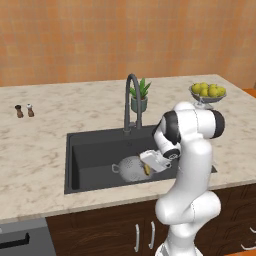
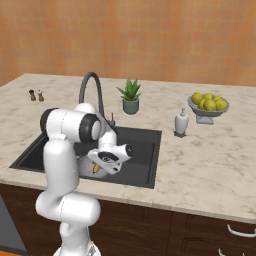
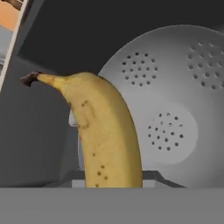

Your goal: Put the colander in the sink, put the banana in the colander, and turn on the sink faucet and pour water over the colander.

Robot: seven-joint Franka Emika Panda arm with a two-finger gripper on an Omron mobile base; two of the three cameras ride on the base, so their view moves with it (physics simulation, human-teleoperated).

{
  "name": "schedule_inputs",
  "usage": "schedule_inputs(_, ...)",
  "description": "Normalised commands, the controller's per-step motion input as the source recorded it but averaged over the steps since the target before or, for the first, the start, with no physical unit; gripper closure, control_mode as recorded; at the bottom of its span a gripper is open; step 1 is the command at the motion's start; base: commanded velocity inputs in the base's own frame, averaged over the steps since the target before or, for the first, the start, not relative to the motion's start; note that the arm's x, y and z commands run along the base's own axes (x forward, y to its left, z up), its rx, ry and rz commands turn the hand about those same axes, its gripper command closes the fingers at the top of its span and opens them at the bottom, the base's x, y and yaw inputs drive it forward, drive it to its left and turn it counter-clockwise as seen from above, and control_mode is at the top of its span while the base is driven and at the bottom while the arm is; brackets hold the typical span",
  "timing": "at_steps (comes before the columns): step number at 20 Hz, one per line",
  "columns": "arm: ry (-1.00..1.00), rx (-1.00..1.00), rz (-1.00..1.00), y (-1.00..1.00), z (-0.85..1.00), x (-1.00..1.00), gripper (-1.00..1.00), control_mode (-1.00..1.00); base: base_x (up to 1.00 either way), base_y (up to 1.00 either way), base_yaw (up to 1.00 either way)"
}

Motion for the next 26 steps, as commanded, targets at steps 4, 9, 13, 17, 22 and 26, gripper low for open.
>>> schedule_inputs(4, 0.00, -0.10, -0.01, -0.11, -0.33, 0.11, 1.00, -1.00, 0.00, 0.00, 0.00)
schedule_inputs(9, 0.00, -0.10, -0.01, 0.00, -0.31, 0.11, 1.00, -1.00, 0.00, 0.00, 0.00)
schedule_inputs(13, 0.00, -0.09, -0.01, 0.11, -0.22, 0.00, -1.00, -1.00, 0.00, 0.00, 0.00)
schedule_inputs(17, 0.00, -0.02, -0.01, 0.01, 0.03, -0.02, -1.00, -1.00, 0.00, 0.00, 0.00)
schedule_inputs(22, -0.03, 0.00, 0.00, -0.20, 0.36, -0.02, -1.00, -1.00, 0.00, 0.00, 0.00)
schedule_inputs(26, -0.02, 0.00, 0.00, -0.40, 0.49, -0.07, -1.00, -1.00, 0.00, 0.00, 0.00)
